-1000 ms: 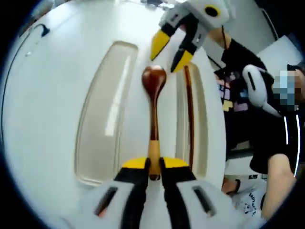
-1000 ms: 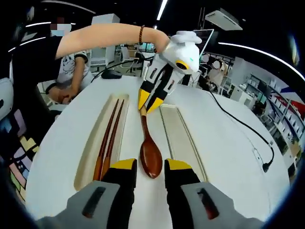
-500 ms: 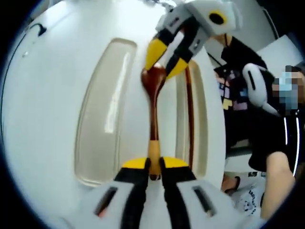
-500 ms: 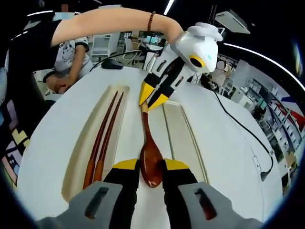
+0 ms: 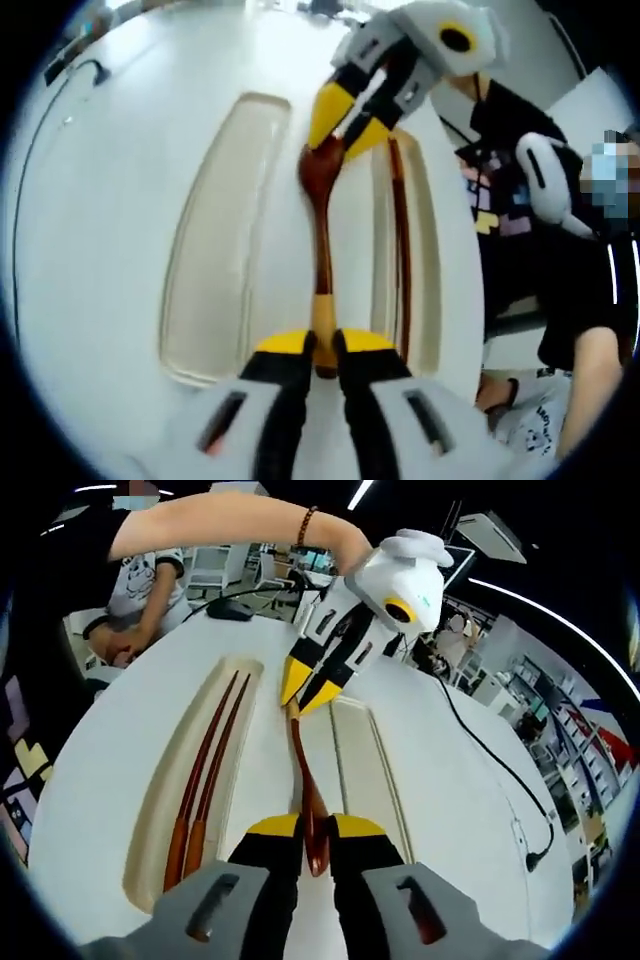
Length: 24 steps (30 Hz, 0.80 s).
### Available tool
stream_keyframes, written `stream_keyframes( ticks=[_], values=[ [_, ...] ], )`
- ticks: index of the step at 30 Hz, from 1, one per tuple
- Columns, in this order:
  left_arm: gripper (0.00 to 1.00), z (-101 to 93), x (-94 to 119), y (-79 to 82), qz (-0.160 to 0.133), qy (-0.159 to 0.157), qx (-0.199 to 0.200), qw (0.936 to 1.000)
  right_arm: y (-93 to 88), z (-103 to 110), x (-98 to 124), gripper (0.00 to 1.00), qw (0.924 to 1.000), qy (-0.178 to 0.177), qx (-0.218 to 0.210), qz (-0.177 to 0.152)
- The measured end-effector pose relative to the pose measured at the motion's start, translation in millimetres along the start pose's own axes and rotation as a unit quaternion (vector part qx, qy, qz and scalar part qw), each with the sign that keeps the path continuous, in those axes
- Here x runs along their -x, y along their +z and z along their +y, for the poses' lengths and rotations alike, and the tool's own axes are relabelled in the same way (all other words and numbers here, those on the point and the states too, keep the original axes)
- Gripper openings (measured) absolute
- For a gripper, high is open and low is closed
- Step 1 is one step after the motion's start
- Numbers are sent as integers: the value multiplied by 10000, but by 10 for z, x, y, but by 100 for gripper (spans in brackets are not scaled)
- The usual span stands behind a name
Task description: Arrange the utensils inside the cutlery case until each visible utensil rests in its matching compartment.
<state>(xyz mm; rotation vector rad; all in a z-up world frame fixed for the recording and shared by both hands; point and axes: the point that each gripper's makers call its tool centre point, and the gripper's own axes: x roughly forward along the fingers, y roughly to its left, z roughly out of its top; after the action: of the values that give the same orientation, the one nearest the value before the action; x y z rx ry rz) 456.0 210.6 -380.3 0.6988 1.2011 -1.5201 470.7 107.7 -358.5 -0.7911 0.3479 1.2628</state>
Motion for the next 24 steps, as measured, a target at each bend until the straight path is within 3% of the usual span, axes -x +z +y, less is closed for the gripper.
stream_keyframes(
  ticks=[9,18,24],
  values=[
    [9,6,-22,1,53,363,-309,9988,19,-48,0,3,9995,-257,145,-65],
    [8,19,-24,2,13,560,-195,9982,24,-78,-15,2,9980,-477,381,-130],
    [7,23,-17,4,-11,680,-143,9976,38,-120,-12,2,9981,-523,284,-160]
  ],
)
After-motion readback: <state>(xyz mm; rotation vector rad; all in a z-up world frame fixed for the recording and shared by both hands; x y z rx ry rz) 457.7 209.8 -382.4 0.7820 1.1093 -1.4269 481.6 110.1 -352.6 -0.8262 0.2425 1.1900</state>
